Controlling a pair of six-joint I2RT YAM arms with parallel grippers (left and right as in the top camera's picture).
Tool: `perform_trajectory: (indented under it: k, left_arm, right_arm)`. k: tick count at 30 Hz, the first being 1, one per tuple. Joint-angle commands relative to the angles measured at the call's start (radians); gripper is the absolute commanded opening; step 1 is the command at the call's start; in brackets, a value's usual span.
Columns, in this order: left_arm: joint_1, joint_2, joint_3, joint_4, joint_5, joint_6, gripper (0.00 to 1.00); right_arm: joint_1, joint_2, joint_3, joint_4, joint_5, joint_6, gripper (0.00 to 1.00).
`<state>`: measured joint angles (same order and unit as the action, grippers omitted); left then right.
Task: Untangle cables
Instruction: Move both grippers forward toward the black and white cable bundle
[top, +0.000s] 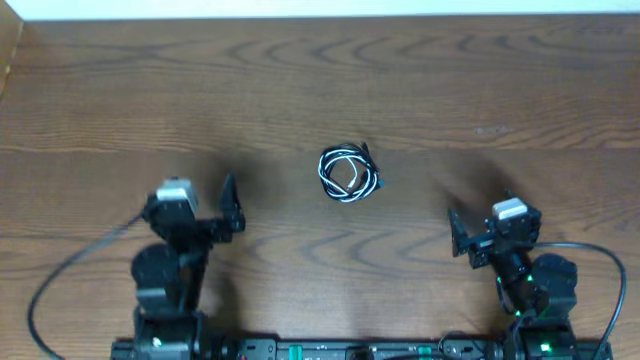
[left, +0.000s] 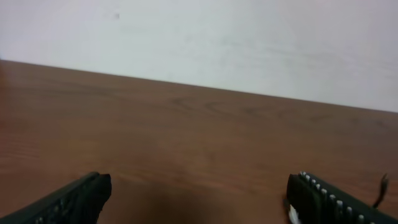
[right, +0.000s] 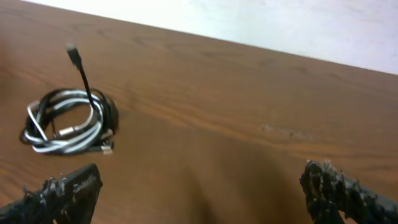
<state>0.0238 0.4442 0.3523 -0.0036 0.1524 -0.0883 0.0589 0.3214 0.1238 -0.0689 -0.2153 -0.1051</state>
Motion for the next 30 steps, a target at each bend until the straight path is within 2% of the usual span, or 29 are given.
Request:
perform_trajectory:
  k: [1,7,16,20,23,27,30]
  left_arm:
    - [-0.021,0.219,0.185,-0.012,0.101,-0.019,0.96]
    - [-0.155,0.534,0.434,-0.106,0.12,-0.022,0.96]
    - [-0.298,0.996,0.851,-0.417,0.121,-0.083,0.96]
    - [-0.336,1.125,0.916,-0.458,0.129,-0.158,0.96]
    - [-0.344,1.161,0.916,-0.467,0.153,-0.219,0.96]
    - [-0.344,1.169,0.916,-0.521,0.283,-0.25,0.96]
    - [-0.344,1.169,0.915,-0.54,0.337,-0.25,0.96]
  right_arm:
    - [-0.006,0.135,0.125,0.0,-0.036,0.023,0.99]
    - [-0.006,0.417,0.348,-0.069,-0.08,0.023,0.99]
    - [-0.008,0.811,0.78,-0.301,-0.211,0.021,0.99]
    - [-0.008,0.93,0.896,-0.323,-0.305,0.021,0.99]
    - [-0.008,0.969,0.911,-0.29,-0.349,0.021,0.99]
    - [-0.008,0.996,0.911,-0.198,-0.317,0.164,0.99]
    - [-0.008,0.997,0.911,-0.182,-0.315,0.21,0.98]
